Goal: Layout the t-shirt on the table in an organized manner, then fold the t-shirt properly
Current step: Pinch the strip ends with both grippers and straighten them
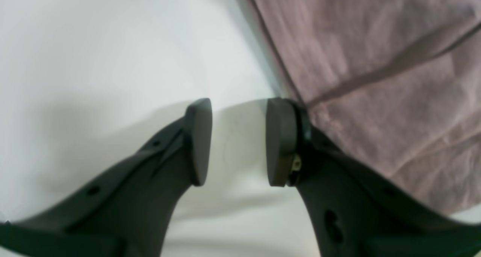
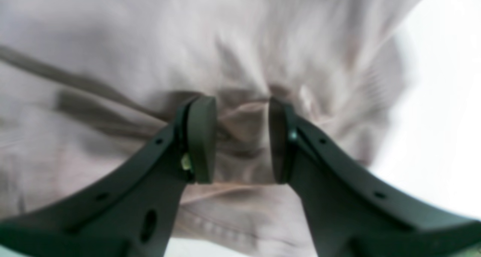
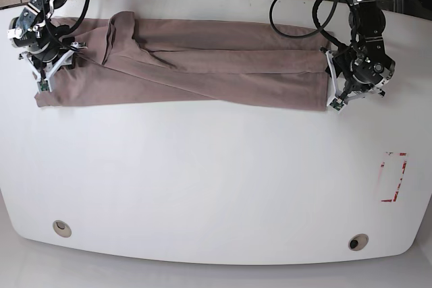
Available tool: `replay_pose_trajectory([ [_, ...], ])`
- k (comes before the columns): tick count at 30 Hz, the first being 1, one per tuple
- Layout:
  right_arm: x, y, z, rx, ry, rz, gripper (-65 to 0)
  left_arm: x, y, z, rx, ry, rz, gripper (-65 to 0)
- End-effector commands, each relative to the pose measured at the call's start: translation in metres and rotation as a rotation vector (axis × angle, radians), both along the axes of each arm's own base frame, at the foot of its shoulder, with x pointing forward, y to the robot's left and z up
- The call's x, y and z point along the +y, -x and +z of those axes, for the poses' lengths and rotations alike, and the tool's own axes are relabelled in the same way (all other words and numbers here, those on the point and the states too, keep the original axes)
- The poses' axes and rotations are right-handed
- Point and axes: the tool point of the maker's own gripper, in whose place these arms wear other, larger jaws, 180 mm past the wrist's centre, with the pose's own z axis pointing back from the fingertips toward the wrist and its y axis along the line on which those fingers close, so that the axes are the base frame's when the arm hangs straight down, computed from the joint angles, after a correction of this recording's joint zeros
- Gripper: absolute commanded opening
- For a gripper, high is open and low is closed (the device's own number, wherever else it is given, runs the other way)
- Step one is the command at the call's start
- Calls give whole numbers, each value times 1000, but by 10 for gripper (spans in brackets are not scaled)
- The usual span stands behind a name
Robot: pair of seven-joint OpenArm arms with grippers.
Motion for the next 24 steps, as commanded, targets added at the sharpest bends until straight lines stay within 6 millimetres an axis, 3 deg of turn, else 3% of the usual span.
replay_pose_trajectory([
  [1,1,-12,25,-69,42,20,-434,9,0,1,1,-23,0,-424],
  [7,6,-13,26,-77,42,19,-434,20,0,4,-5,-29,34,-424],
  [11,7,-7,9,-40,3,2,-434,26,0,7,-16,-28,57,-424],
  [14,6,-10,-4,-38,-39,-16,-438,31,-7,23,-68,-45,69,-422],
  [24,-2,-12,-35,-22,-126,-56,-609,40,-17,66,-150,-119,93,-422],
])
